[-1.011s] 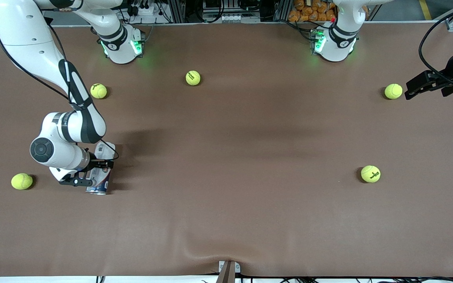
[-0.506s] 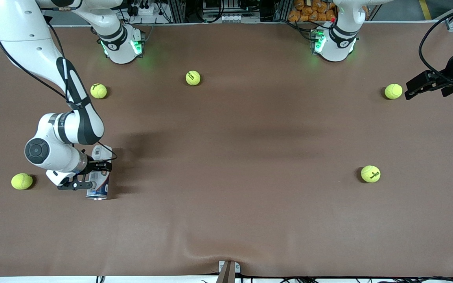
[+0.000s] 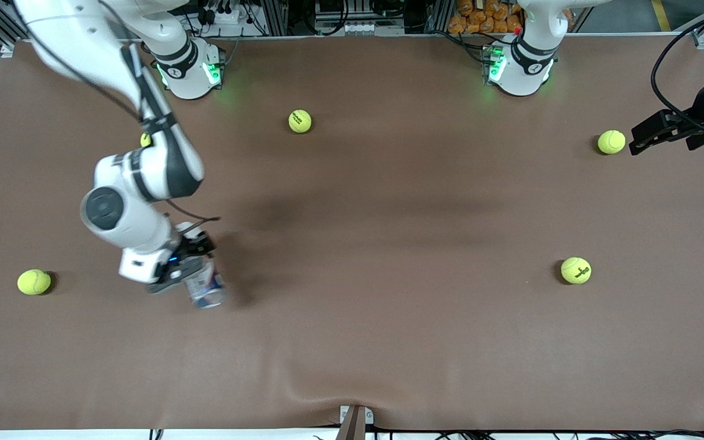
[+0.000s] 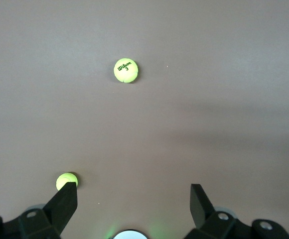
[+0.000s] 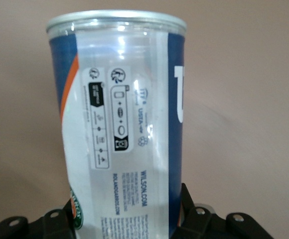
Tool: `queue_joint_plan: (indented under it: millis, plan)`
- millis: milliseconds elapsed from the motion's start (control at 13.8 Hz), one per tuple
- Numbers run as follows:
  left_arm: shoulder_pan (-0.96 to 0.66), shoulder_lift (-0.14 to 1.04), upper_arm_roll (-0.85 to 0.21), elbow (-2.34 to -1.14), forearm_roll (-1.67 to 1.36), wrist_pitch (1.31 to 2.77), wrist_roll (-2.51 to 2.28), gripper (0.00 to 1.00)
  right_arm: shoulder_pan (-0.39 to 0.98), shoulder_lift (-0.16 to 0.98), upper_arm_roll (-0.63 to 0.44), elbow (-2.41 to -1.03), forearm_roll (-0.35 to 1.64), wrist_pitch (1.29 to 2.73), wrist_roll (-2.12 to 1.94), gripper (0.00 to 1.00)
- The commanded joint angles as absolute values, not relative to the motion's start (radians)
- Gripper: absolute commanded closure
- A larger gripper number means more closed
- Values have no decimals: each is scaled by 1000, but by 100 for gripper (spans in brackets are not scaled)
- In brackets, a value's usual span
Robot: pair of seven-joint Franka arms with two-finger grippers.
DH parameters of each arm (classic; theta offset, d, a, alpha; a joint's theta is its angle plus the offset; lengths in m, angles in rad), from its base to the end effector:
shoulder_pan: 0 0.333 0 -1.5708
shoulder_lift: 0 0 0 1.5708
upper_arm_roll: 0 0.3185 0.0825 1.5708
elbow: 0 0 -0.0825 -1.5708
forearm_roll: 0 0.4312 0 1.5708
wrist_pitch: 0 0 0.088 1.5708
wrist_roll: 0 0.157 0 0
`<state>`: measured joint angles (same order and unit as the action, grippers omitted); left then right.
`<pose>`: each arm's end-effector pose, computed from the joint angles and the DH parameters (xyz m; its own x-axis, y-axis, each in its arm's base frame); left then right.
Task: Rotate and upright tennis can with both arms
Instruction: 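Carry the can with the right gripper to the table center, lower it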
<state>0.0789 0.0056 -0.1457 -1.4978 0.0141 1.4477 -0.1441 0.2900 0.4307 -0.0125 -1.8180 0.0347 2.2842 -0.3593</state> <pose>0.5869 -0.0367 0.6008 0.9955 0.0790 -0.0531 0.0780 -0.9967 -0.0211 0.6621 0.1910 0.2281 0.8157 0.5770 0.0407 0.5777 -0.8162 -0.0080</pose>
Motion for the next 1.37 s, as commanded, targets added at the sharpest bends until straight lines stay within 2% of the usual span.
queue_joint_plan:
  millis: [0, 289, 578, 1011, 1300]
  plan:
    - [84, 5, -144, -1488, 15, 1433, -127, 0, 409, 420, -11, -1778, 51, 2252, -481, 25]
    - [84, 5, -144, -1489, 15, 1433, -127, 0, 590, 468, -14, -1711, 14, 2275, -526, 26]
    - [84, 6, -146, -1488, 15, 1433, -127, 0, 712, 578, -12, -1580, -167, 2281, -518, 26]
    - [83, 6, -146, -1488, 15, 1433, -127, 0, 802, 713, -14, -1540, -343, 2422, -517, 27]
    - [81, 8, -146, -1488, 15, 1433, -127, 0, 839, 764, -20, -1499, -367, 2430, -496, 27]
